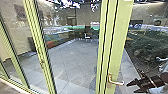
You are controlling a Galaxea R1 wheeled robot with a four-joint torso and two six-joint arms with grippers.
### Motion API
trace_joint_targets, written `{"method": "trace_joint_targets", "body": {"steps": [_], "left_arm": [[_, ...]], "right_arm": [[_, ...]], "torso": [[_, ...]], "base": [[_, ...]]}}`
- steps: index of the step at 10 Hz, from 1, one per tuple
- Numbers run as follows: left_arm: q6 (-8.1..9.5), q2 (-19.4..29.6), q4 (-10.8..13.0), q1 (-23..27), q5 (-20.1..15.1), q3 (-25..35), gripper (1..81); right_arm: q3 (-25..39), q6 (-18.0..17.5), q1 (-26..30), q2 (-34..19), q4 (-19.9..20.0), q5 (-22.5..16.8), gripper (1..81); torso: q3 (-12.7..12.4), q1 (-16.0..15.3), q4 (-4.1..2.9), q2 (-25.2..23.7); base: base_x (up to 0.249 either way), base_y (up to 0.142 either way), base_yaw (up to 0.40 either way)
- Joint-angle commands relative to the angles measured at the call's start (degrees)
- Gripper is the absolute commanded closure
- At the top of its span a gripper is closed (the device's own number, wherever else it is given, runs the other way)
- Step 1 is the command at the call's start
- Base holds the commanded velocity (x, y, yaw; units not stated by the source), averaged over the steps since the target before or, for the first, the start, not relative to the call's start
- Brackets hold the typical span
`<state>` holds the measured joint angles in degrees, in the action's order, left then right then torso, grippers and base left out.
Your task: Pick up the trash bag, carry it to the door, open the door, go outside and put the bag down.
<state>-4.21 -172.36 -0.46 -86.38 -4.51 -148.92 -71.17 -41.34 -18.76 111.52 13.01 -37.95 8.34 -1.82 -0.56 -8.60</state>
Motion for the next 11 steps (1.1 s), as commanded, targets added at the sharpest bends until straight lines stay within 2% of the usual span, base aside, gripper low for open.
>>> {"method": "trace_joint_targets", "body": {"steps": [1,5,9,11], "left_arm": [[0.25,-0.18,-0.42,2.84,-3.93,0.47,81.1],[0.34,0.0,-0.5,2.84,-3.93,0.47,81.1],[0.34,0.17,-0.5,2.84,-3.93,0.47,81.1],[0.33,0.43,-0.5,2.49,-3.92,0.47,81.1]], "right_arm": [[-3.25,-7.87,7.28,4.08,-1.92,-0.72,1.0],[-8.45,-16.14,6.93,8.92,-6.33,-1.43,1.0],[-14.24,-17.64,6.14,11.03,-6.15,-1.43,1.0],[-18.02,-18.52,4.65,14.36,-6.33,-1.43,1.0]], "torso": [[0.0,0.0,0.0,0.0],[0.0,0.0,0.0,0.02],[0.02,0.0,0.0,0.05],[0.04,0.0,0.0,0.07]], "base": [[0.0,0.0,0.0],[0.0,0.0,0.0],[0.0,0.0,0.0],[0.0,0.0,0.0]]}}
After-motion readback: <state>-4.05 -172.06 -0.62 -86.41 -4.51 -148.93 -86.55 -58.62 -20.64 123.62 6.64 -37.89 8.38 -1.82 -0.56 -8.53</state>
